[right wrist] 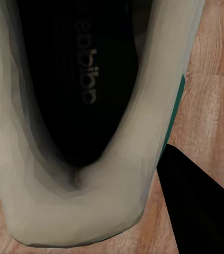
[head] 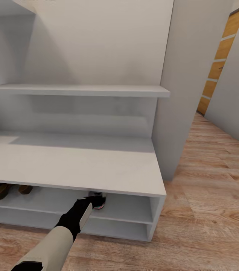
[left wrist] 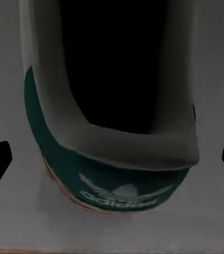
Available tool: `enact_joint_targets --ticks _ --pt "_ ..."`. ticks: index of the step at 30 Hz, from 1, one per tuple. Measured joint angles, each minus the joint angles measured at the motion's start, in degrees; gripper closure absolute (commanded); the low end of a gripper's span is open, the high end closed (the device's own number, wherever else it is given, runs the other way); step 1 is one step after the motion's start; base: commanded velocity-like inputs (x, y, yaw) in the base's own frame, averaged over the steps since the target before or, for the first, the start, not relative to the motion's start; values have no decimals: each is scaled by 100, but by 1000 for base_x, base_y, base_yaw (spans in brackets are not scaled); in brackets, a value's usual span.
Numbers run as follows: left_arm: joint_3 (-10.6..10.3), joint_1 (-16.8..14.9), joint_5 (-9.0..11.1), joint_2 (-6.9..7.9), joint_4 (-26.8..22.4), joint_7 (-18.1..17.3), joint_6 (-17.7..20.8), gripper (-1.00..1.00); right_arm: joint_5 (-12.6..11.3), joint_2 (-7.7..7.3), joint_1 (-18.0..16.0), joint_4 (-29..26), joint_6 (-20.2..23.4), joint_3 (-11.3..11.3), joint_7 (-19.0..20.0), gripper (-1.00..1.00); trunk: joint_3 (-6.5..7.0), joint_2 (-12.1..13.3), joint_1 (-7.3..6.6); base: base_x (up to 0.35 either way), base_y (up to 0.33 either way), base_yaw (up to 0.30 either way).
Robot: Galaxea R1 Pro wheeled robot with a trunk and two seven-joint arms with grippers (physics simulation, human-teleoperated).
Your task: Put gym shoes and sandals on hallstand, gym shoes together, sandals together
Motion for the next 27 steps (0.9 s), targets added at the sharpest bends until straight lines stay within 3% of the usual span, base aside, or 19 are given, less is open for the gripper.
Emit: enact_joint_targets --ticks 16,27 --pt "0 0 0 0 0 -4 0 -100 1 0 0 16 -16 6 0 100 0 0 2 -323 4 0" --pt "7 0 3 0 -1 1 2 -100 2 1 1 33 -65 7 7 100 0 0 1 -243 209 0"
